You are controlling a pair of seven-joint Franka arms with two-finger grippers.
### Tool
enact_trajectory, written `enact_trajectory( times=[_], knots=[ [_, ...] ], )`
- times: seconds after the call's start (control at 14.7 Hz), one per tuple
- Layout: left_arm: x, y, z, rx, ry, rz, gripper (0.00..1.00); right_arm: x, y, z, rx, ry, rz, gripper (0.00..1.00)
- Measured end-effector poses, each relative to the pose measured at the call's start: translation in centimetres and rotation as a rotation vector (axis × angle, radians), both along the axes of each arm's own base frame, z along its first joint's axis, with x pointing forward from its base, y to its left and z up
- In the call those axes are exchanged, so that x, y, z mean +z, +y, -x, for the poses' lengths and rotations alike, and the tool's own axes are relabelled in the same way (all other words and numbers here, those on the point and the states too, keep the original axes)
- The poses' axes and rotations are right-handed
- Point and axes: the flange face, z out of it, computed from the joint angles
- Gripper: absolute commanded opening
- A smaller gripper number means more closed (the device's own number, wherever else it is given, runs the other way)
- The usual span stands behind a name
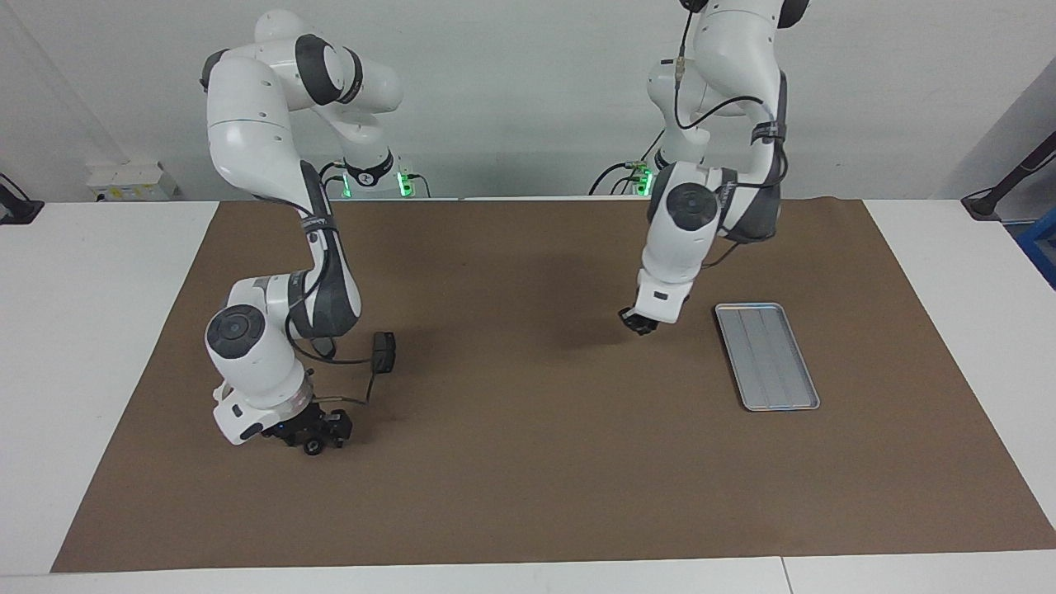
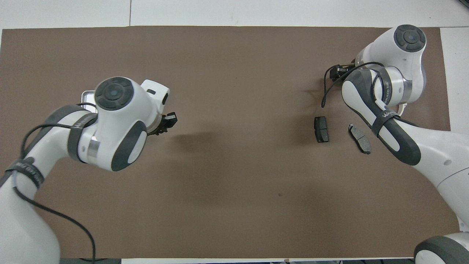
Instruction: Pick bearing gear from pile to tray
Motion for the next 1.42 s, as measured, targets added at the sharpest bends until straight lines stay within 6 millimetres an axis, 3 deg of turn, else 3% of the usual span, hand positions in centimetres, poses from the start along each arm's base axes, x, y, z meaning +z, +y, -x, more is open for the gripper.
enact_trajectory(
  times=[0.2,0.34,0.41,0.54,0.68,0.95,1.22,1.29,1.42],
  knots=[
    [0.3,8.9,0.1,-0.127,0.021,0.008,0.0,0.1,0.0,-0.1,0.003,-0.006,0.004,0.76],
    [-0.5,14.2,-0.1,-0.232,0.044,0.022,0.0,0.1,-0.1,-0.1,0.007,-0.007,0.01,0.64],
    [-1.0,16.4,0.0,-0.279,0.055,0.03,0.0,0.1,-0.1,-0.1,0.008,-0.008,0.011,0.55],
    [-2.2,19.4,0.5,-0.34,0.061,0.041,0.0,0.2,0.0,-0.1,0.008,-0.011,0.01,0.25],
    [-3.3,19.9,0.7,-0.387,0.058,0.047,0.0,0.4,0.1,-0.2,0.011,-0.015,0.008,0.0],
    [-5.4,20.2,1.0,-0.394,0.041,0.054,0.0,0.5,0.2,-0.2,0.012,-0.016,0.007,0.0],
    [-6.2,19.9,0.9,-0.385,0.036,0.07,0.0,0.8,0.0,0.0,0.016,0.015,0.017,0.0],
    [-6.3,19.8,0.9,-0.381,0.034,0.077,0.0,1.7,-0.1,0.2,0.031,0.047,0.026,0.0],
    [-6.6,19.7,0.9,-0.38,0.027,0.079,0.03,6.6,1.1,1.0,0.06,0.121,0.049,0.0]
  ],
)
